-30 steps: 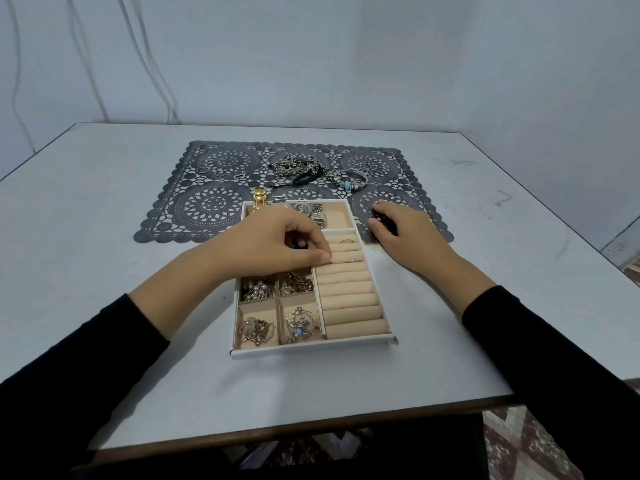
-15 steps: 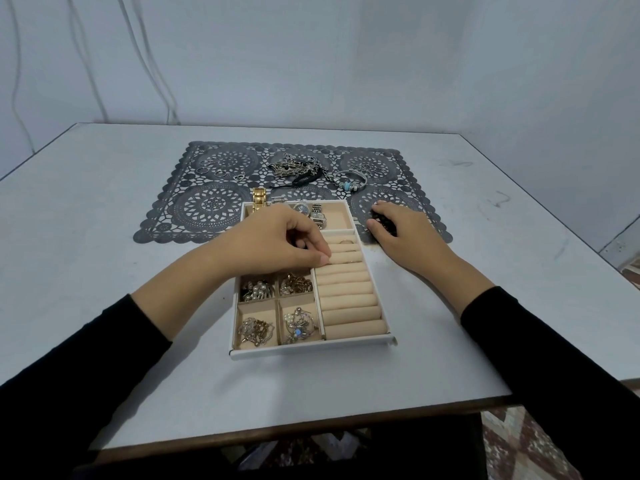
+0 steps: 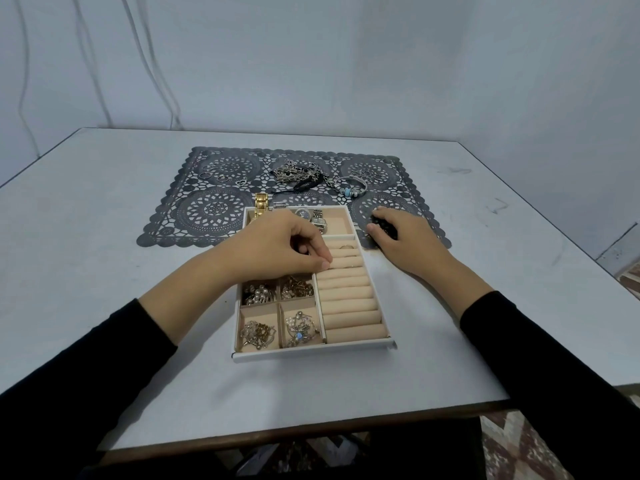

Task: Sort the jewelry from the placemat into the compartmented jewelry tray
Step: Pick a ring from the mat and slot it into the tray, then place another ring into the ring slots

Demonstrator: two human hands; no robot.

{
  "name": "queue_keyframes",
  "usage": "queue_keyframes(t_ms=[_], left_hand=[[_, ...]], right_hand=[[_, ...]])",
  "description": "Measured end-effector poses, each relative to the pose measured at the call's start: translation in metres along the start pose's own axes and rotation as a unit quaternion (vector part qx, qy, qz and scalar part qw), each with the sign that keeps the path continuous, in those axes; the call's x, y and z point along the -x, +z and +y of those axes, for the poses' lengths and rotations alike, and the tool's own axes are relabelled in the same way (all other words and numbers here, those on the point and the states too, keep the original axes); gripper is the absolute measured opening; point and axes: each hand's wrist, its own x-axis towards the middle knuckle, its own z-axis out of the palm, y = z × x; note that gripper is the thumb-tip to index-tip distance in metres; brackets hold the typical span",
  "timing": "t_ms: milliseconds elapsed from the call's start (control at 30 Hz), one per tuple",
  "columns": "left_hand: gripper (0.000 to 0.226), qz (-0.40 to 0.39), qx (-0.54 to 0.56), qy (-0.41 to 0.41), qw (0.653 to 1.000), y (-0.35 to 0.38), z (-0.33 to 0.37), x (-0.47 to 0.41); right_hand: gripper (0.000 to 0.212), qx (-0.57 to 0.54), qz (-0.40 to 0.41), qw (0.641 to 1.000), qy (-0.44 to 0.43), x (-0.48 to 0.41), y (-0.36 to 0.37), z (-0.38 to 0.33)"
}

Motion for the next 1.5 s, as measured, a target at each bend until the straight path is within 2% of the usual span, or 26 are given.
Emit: queue_keyframes(t_ms=[200,333,500,600,667,767,867,1100,1500], left_hand=[[0.006,0.004,-0.001,0.0,1.0,0.002,-0.001,-0.001],[0.011,0.007,0.058,0.008,0.998,-0.009,-0.002,-0.001],[0.012,0.196,0.097,0.004,0.976,-0.043,-0.028,-0.013],[0.011,0.298,0.04,-0.025,0.953,-0.059,-0.063,-0.027],[0.013,0.328,0.002,-0.053,0.943,-0.067,-0.088,-0.035],[0.02,0.326,-0.081,-0.101,0.937,-0.077,-0.119,-0.044],[0.022,0.317,-0.109,-0.127,0.934,-0.085,-0.136,-0.053],[0.018,0.272,-0.128,-0.137,0.944,-0.099,-0.145,-0.075],[0.017,0.209,-0.099,-0.158,0.96,-0.119,-0.155,-0.091]], right_hand=[[0.029,-0.013,0.02,0.999,0.024,-0.006,-0.003,-0.001],[0.031,-0.018,0.04,0.999,0.032,-0.015,-0.004,0.001],[0.029,-0.053,0.073,0.995,0.05,-0.035,-0.002,0.005],[0.03,-0.062,0.089,0.992,0.064,-0.051,0.001,0.01],[0.031,-0.059,0.096,0.991,0.07,-0.062,0.004,0.014],[0.032,-0.037,0.097,0.992,0.078,-0.078,0.008,0.017],[0.031,-0.026,0.099,0.991,0.084,-0.094,0.012,0.02],[0.029,0.0,0.1,0.988,0.116,-0.122,0.018,0.034],[0.022,-0.041,0.096,0.982,0.155,-0.145,0.012,0.046]])
